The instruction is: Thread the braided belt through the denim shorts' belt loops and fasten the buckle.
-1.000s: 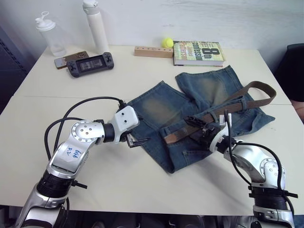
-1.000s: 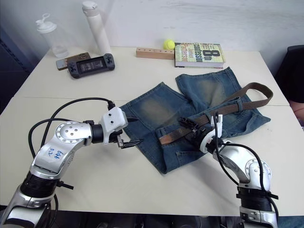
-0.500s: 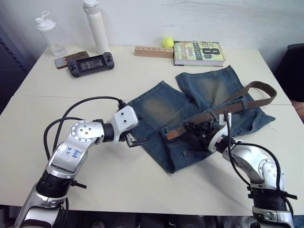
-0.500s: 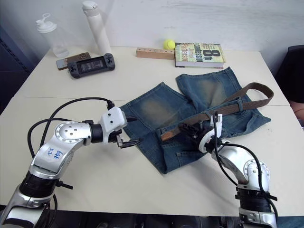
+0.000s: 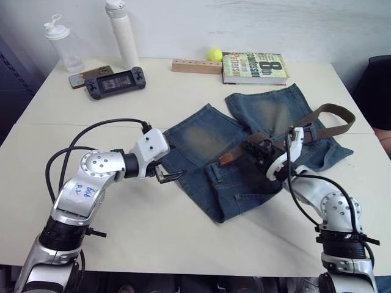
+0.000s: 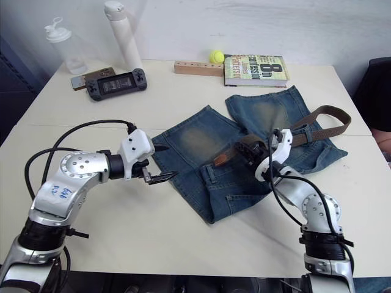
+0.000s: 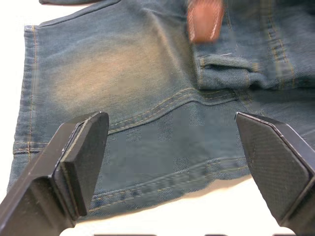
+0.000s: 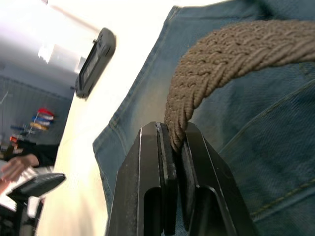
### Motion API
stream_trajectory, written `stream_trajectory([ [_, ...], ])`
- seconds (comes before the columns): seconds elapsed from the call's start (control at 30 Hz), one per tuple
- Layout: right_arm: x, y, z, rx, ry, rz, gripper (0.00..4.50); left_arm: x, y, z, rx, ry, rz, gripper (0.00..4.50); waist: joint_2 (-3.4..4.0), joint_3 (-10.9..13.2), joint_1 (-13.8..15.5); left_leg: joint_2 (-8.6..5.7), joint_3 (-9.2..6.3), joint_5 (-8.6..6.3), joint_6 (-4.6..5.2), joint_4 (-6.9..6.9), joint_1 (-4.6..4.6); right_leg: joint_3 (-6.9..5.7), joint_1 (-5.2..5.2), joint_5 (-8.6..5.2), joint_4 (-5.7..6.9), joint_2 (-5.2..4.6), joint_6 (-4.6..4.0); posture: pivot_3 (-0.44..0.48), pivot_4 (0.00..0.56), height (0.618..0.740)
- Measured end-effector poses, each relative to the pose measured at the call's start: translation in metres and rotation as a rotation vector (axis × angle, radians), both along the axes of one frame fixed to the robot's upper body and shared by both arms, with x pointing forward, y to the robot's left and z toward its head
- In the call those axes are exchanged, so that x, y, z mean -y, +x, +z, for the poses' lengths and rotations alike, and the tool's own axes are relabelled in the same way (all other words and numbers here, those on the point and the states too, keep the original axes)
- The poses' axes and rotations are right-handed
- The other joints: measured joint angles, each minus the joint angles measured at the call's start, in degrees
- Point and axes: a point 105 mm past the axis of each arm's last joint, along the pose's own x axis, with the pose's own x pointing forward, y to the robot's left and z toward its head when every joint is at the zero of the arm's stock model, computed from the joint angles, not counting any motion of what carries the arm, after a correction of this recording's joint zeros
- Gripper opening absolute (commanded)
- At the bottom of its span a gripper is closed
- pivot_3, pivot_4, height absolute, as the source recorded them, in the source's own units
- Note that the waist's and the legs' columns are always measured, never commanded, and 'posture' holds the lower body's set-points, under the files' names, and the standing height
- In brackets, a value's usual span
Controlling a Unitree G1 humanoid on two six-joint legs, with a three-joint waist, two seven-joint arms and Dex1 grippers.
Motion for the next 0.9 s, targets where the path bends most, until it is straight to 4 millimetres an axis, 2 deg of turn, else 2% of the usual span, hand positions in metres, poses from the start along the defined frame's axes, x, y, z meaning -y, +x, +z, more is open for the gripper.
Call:
stream_trajectory([
  [0.23,-0.001,-0.005,-0.015,0.025,-0.030,0.016,0.07,-0.002,-0.026,0.003,-0.106,-0.067,-0.095,4.50,0.01,0.00,0.04,-0.01,-0.07,0.00,0.00,0.01,0.01,0.00,0.03,0.00,0.00,-0.01,0.00,0.000,0.150,0.738],
  [0.73,-0.013,-0.025,-0.031,-0.043,0.065,0.054,0.07,0.001,-0.026,0.003,-0.124,-0.080,-0.094,4.50,0.01,0.00,-0.01,-0.01,-0.12,0.01,-0.02,-0.04,0.05,-0.01,0.04,0.00,0.03,0.00,0.00,0.000,0.150,0.738],
  [0.9,-0.035,-0.029,-0.034,-0.053,0.055,0.081,0.07,0.002,-0.025,0.002,-0.118,-0.077,-0.086,4.50,-0.03,-0.02,-0.44,-0.01,-0.10,0.05,-0.10,-0.17,0.13,0.05,0.03,-0.01,0.02,0.05,-0.01,0.000,0.150,0.738],
])
